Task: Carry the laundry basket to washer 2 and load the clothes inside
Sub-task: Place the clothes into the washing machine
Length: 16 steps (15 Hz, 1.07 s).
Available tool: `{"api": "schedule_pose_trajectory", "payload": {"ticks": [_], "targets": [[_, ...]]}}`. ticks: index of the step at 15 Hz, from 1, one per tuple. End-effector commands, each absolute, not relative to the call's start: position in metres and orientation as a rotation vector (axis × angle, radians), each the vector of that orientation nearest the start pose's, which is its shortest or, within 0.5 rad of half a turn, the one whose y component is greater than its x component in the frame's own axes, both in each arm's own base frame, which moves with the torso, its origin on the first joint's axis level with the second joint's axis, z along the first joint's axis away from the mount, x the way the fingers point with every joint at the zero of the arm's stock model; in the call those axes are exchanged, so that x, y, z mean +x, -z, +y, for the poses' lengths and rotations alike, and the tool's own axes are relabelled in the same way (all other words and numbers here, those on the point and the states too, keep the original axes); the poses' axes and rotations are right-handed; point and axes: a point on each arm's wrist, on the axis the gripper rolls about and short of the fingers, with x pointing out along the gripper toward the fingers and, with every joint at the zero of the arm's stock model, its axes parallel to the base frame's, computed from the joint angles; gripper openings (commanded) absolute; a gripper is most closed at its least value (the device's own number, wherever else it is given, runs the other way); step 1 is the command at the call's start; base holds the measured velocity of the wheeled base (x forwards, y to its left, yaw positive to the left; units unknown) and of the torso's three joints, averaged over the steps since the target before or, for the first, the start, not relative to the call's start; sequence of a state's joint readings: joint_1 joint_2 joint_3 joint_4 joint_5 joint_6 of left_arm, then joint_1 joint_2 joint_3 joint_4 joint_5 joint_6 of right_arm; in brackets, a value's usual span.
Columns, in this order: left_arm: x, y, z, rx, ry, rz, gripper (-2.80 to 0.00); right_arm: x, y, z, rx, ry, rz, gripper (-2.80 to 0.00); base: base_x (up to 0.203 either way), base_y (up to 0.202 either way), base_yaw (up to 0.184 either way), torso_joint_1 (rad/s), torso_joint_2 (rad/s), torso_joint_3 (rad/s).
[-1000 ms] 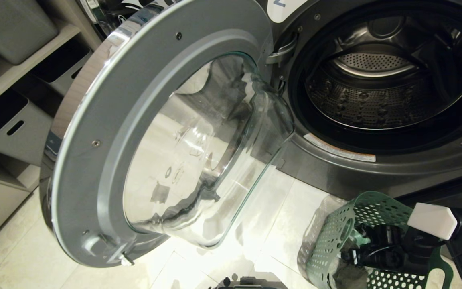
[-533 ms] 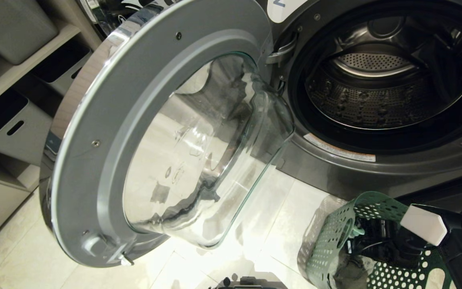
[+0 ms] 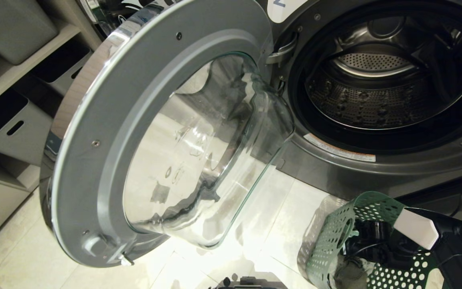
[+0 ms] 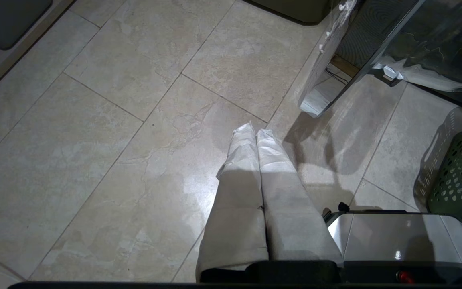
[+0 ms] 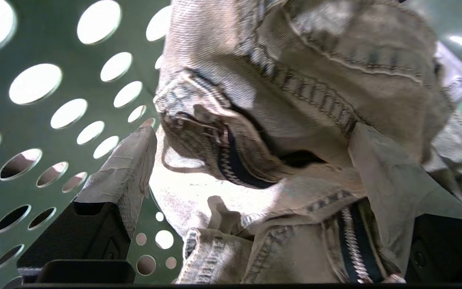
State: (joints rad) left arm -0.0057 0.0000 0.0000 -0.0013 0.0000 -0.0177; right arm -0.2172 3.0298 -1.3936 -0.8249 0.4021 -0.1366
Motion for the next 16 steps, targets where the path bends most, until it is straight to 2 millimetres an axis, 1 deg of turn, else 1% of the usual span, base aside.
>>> {"api": "schedule_pose_trajectory", "payload": {"ticks": [1,6,7,16], "targets": [[-0.0226,-0.0752,0.0001,-0.018,0.006,0.002,-2.80,0.4238,0.2217,-0.0840,0.116,-0.230,0.754,0.00,0.000,0.000,0.000,0.000,0.00,0.000],[-0.0226,-0.0752,0.0001,-0.018,0.006,0.002,-2.80,0.4266,0.2257,-0.0845,0.113,-0.230,0.744,0.00,0.000,0.000,0.000,0.000,0.00,0.000],[-0.0226,-0.0752,0.0001,-0.018,0.006,0.002,-2.80,0.4265,0.2265,-0.0840,0.115,-0.229,0.747,-2.80,0.000,0.000,0.000,0.000,0.00,0.000],[-0.0226,-0.0752,0.0001,-0.017,0.006,0.002,-2.80,0.4208,0.2305,-0.0836,0.159,-0.207,0.791,-2.80,0.000,0.000,0.000,0.000,0.00,0.000]]}}
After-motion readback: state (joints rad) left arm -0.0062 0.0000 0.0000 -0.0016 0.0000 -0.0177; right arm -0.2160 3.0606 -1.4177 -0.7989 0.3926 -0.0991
